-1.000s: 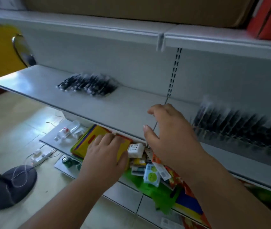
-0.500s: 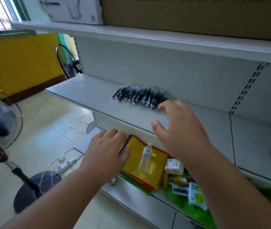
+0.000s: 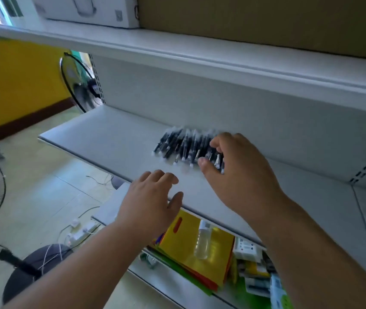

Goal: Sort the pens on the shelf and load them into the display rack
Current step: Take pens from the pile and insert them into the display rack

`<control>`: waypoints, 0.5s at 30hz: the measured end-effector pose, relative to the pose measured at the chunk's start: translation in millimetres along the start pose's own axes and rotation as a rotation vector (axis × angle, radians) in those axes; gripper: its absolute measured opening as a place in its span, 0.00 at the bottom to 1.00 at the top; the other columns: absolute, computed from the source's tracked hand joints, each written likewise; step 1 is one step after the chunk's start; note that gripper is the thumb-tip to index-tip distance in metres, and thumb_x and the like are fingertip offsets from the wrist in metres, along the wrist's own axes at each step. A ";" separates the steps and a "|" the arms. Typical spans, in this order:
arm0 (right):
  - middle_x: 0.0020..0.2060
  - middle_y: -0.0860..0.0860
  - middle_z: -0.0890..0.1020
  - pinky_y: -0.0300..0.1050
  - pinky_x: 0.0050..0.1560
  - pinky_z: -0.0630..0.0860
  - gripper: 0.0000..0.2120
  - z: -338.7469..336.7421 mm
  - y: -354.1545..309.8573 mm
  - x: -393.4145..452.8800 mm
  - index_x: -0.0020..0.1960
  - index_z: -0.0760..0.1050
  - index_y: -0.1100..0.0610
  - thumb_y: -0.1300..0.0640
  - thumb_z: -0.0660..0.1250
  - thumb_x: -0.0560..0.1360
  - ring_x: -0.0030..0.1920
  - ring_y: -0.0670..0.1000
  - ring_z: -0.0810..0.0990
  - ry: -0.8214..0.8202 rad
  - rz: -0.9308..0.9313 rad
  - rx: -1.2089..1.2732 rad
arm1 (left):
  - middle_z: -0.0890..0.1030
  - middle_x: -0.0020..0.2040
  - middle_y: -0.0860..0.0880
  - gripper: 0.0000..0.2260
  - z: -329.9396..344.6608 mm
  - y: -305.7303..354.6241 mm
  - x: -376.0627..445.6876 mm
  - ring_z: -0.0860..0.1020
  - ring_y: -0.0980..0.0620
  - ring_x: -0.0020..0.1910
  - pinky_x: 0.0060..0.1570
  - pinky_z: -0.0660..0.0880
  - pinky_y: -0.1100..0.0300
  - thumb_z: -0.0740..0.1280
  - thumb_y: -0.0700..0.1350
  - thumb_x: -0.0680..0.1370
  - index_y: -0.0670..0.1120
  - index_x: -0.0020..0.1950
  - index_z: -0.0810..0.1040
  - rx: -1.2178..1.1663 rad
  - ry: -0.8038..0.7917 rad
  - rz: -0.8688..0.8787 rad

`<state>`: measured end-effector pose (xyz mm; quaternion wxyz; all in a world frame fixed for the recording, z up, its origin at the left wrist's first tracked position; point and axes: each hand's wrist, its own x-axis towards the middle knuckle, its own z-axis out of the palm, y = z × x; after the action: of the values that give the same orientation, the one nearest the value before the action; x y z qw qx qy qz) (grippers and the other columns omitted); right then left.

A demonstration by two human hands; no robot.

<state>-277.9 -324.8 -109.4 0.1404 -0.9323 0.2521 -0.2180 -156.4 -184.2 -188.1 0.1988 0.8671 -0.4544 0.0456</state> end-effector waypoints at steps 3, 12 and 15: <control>0.54 0.48 0.74 0.45 0.49 0.73 0.17 12.2 -6.3 25.0 0.61 0.70 0.50 0.42 0.63 0.78 0.51 0.49 0.75 -0.018 -0.013 -0.002 | 0.78 0.56 0.57 0.16 2.3 -18.5 22.6 0.74 0.52 0.58 0.58 0.71 0.57 0.60 0.58 0.80 0.55 0.64 0.75 -0.022 -0.009 -0.034; 0.52 0.46 0.75 0.44 0.47 0.72 0.15 59.2 -28.7 64.1 0.59 0.71 0.49 0.42 0.64 0.76 0.48 0.48 0.76 0.013 0.122 -0.035 | 0.78 0.51 0.53 0.12 15.5 -93.6 106.1 0.75 0.48 0.54 0.47 0.68 0.58 0.62 0.54 0.80 0.51 0.59 0.77 -0.153 -0.042 -0.062; 0.52 0.45 0.76 0.45 0.47 0.74 0.15 72.9 -44.1 73.4 0.58 0.71 0.48 0.42 0.65 0.76 0.48 0.49 0.77 0.045 0.194 -0.056 | 0.80 0.54 0.49 0.15 20.4 -119.2 138.8 0.76 0.45 0.55 0.50 0.70 0.56 0.63 0.56 0.79 0.49 0.60 0.77 -0.135 -0.076 -0.056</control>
<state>-168.1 -316.0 -131.5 0.1290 -0.9019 0.3502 -0.2174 18.6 -238.4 -206.9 0.2407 0.8653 -0.4391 -0.0239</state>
